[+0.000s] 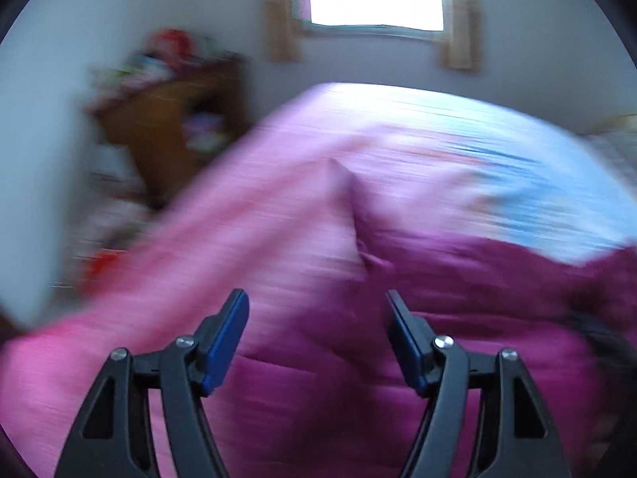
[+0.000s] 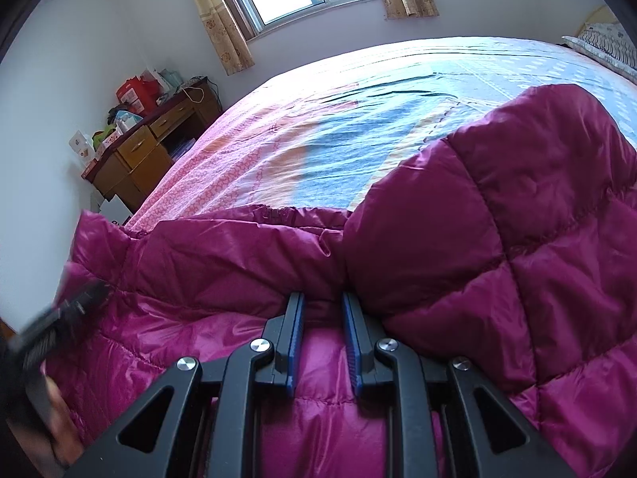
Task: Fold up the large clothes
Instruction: 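Open the left tool and release the jacket while the right tool holds it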
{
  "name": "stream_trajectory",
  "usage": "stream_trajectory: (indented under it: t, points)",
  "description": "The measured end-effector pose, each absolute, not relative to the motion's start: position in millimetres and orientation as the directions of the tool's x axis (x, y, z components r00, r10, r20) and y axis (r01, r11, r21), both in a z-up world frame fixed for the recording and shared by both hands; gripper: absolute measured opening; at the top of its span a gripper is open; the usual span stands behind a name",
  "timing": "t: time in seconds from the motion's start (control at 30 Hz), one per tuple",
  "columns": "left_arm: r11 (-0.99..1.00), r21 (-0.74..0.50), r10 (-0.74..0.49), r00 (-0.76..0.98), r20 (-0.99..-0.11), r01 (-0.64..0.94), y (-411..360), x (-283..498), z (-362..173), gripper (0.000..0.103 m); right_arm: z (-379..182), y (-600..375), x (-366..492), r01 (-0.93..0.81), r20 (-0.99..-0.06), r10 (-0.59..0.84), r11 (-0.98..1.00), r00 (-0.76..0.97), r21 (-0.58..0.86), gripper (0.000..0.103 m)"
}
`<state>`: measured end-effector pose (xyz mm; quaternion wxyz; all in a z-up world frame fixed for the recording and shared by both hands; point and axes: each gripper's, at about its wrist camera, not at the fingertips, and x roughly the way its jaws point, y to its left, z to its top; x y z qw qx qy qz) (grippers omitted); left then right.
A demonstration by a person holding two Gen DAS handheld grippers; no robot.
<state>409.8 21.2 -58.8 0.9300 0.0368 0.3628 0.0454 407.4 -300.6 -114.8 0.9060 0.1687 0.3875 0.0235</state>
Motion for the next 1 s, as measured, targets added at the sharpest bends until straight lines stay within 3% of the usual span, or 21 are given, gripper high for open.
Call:
stream_trajectory:
  t: [0.13,0.2,0.3,0.4,0.5,0.57,0.73,0.93,1.0]
  points:
    - [0.937,0.139,0.329,0.671,-0.664,-0.322,96.2,427.2,-45.1,0.071,-114.7,-299.8,407.1,0.089,-0.695,0.168,0.944,0.699,0.318,0.020]
    - [0.932,0.039,0.297,0.694,-0.656,-0.361,113.8,419.9,-31.9,0.071,-114.2,-299.4,407.0,0.089,-0.694,0.168,0.944,0.700,0.318,0.020]
    - [0.960,-0.045,0.187,0.749,-0.636,-0.278,93.5,404.7,-17.9,0.071,-114.3,-298.9,406.8,0.089,-0.695,0.168,0.944,0.699,0.318,0.020]
    - [0.993,-0.081,0.017,0.782,-0.623,-0.085,39.4,383.1,-14.2,0.071,-114.4,-299.2,406.9,0.089,-0.695,0.167,0.944,0.699,0.317,0.020]
    - [0.980,-0.166,-0.195,0.721,-0.665,0.112,-27.6,366.1,-33.6,0.071,-113.8,-298.5,406.9,0.090,-0.697,0.162,0.946,0.698,0.310,0.020]
    - [0.968,-0.185,-0.251,0.680,-0.689,0.170,-55.1,358.5,-47.6,0.071,-113.3,-298.2,406.9,0.090,-0.697,0.163,0.946,0.699,0.312,0.020]
    - [0.981,-0.056,-0.169,0.665,-0.728,0.188,-98.0,357.0,-85.6,0.078,-111.5,-296.3,407.3,0.090,-0.695,0.167,0.944,0.699,0.317,0.020]
    - [0.984,-0.034,-0.143,0.660,-0.738,0.175,-102.3,363.8,-94.5,0.083,-102.2,-293.8,402.6,0.099,-0.694,0.148,0.948,0.705,0.303,0.020]
    - [0.984,-0.040,-0.147,0.654,-0.742,0.175,-91.8,366.1,-92.3,0.083,-82.3,-292.0,384.6,0.075,-0.642,0.145,0.950,0.753,0.303,0.020]
